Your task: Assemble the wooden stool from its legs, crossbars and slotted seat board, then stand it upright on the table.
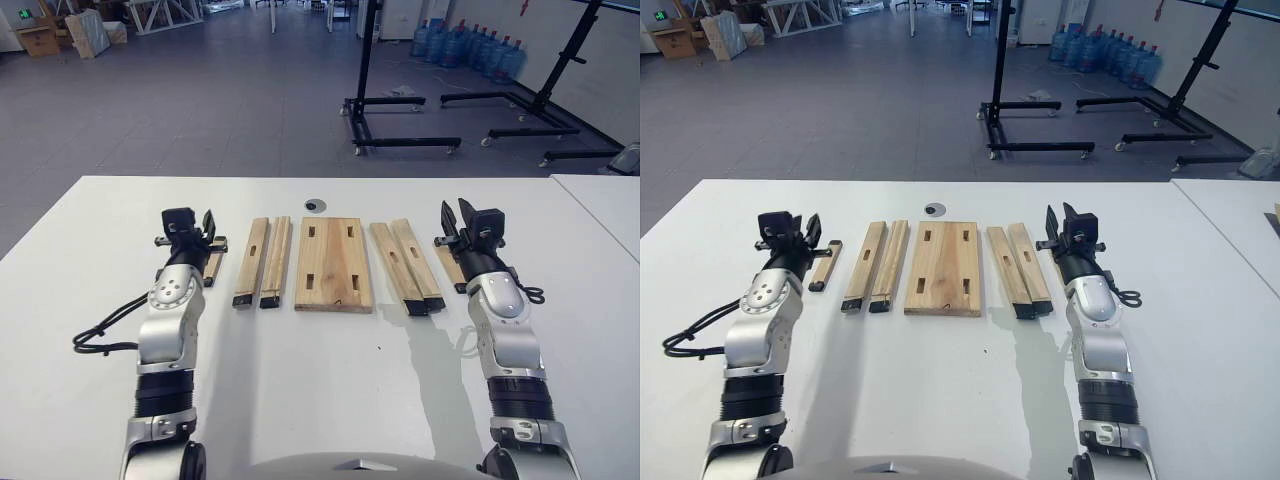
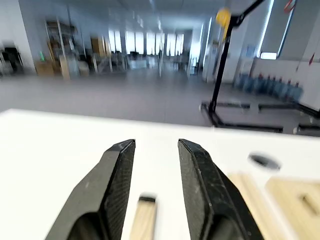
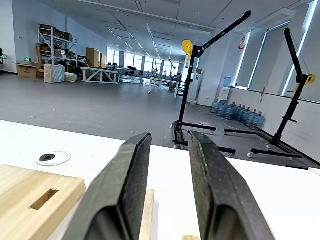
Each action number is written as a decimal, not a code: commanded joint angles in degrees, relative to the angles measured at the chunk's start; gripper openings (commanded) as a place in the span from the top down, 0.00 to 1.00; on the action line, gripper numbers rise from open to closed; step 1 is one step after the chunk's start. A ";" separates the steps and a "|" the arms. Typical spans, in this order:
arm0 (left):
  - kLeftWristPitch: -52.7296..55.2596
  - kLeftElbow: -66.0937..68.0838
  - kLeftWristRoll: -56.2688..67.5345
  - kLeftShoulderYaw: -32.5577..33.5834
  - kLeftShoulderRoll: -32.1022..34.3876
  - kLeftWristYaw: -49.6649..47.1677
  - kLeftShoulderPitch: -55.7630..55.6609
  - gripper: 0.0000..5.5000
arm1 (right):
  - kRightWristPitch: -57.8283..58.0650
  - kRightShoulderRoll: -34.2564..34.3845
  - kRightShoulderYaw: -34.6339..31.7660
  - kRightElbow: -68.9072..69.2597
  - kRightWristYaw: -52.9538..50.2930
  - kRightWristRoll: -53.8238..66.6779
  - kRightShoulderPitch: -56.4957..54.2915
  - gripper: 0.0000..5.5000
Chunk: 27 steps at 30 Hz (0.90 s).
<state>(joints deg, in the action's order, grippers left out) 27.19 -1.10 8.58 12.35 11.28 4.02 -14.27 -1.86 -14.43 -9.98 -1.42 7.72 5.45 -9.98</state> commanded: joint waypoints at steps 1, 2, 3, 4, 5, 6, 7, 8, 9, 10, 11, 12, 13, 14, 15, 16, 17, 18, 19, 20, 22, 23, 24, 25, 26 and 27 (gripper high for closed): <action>6.65 9.76 2.73 -0.35 5.73 8.53 -3.70 0.72 | -0.43 1.31 -0.51 1.69 -2.11 -0.82 2.20 0.76; 7.49 13.37 3.63 -0.03 6.60 10.43 -4.90 0.72 | -0.66 1.77 -0.55 1.88 -2.58 -0.82 2.53 0.76; 7.17 17.92 3.36 -0.35 7.86 12.14 -6.12 0.72 | -0.97 2.32 -0.45 1.88 -3.07 -0.96 2.85 0.76; 6.50 21.32 3.25 -0.54 8.74 13.60 -7.07 0.72 | -1.16 2.83 -0.23 1.87 -3.47 -1.15 3.12 0.76; 5.67 23.85 3.03 -1.05 9.46 15.04 -7.84 0.72 | -1.23 3.27 0.02 2.01 -3.83 -1.36 3.41 0.76; 4.85 25.78 2.52 -1.49 10.04 15.64 -8.42 0.72 | -1.34 3.61 0.28 2.07 -4.06 -1.53 3.65 0.76; 4.19 27.26 2.03 -1.82 10.38 15.81 -8.83 0.72 | -1.40 3.85 0.38 2.20 -4.30 -1.65 3.96 0.76; 3.81 28.95 1.68 -2.24 10.69 16.20 -9.09 0.72 | -1.42 4.13 0.38 2.33 -4.70 -1.73 4.22 0.76; 3.44 30.47 1.28 -2.94 10.91 16.91 -9.14 0.72 | -1.44 4.38 0.34 2.39 -4.99 -1.78 4.45 0.76; 3.30 31.63 1.13 -3.43 10.95 17.68 -9.26 0.72 | -1.45 4.58 0.34 2.51 -5.21 -1.86 4.64 0.76; 3.05 32.57 1.02 -3.85 10.98 18.29 -9.46 0.72 | -1.44 4.71 0.41 2.60 -5.40 -1.99 4.81 0.76; 2.94 33.11 0.80 -4.32 11.06 18.62 -9.66 0.72 | -1.38 4.82 0.49 2.70 -5.69 -2.13 4.96 0.76; 3.15 33.19 0.79 -4.47 11.21 18.77 -9.90 0.72 | -1.29 4.95 0.68 2.79 -5.92 -2.32 5.12 0.76; 3.26 33.09 0.97 -4.38 11.43 18.88 -10.14 0.72 | -1.21 5.11 0.81 2.88 -6.07 -2.47 5.24 0.76; 3.75 32.22 1.52 -3.95 11.69 18.96 -10.44 0.72 | -1.14 5.28 0.93 3.13 -6.21 -2.59 5.56 0.76; 3.93 31.50 1.74 -3.69 11.97 18.77 -10.72 0.72 | -1.05 5.43 1.00 3.40 -6.30 -2.69 5.93 0.76; 3.66 30.59 1.70 -3.61 12.23 18.47 -10.81 0.69 | -0.94 5.57 1.09 3.58 -6.46 -2.83 6.38 0.76; 3.68 29.83 1.71 -3.65 12.35 18.42 -10.87 0.68 | -0.85 5.68 1.16 3.73 -6.60 -2.91 6.72 0.76; 3.58 29.29 1.44 -3.90 12.39 18.25 -10.85 0.64 | -0.84 5.82 1.27 3.74 -6.70 -3.06 6.97 0.76; 3.61 28.82 1.31 -4.19 12.28 18.31 -10.80 0.63 | -0.86 5.91 1.34 3.68 -6.76 -3.16 7.14 0.76; 3.90 27.91 1.32 -4.54 11.77 18.16 -10.47 0.57 | -0.68 6.17 1.59 3.66 -6.81 -3.48 7.29 0.76; 4.01 27.55 1.39 -4.65 11.58 18.13 -10.27 0.53 | -0.59 6.27 1.73 3.68 -6.83 -3.61 7.31 0.76; 4.25 27.37 1.40 -4.71 11.46 17.98 -10.14 0.51 | -0.52 6.36 1.84 3.68 -6.86 -3.71 7.34 0.76; 4.48 27.73 1.14 -5.04 11.49 17.90 -10.05 0.51 | -0.51 6.39 1.89 3.58 -6.91 -3.83 7.37 0.76; 4.77 28.19 0.67 -5.52 11.68 17.80 -9.88 0.51 | -0.38 6.45 1.91 3.73 -7.02 -3.93 7.47 0.76; 5.16 28.93 0.15 -6.14 11.88 17.75 -9.67 0.51 | -0.27 6.48 1.86 3.84 -7.17 -4.00 7.53 0.76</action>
<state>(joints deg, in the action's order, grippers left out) 31.18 27.18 10.01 7.36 22.88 22.14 -24.64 -2.78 -8.07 -8.32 1.60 0.97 1.90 -2.96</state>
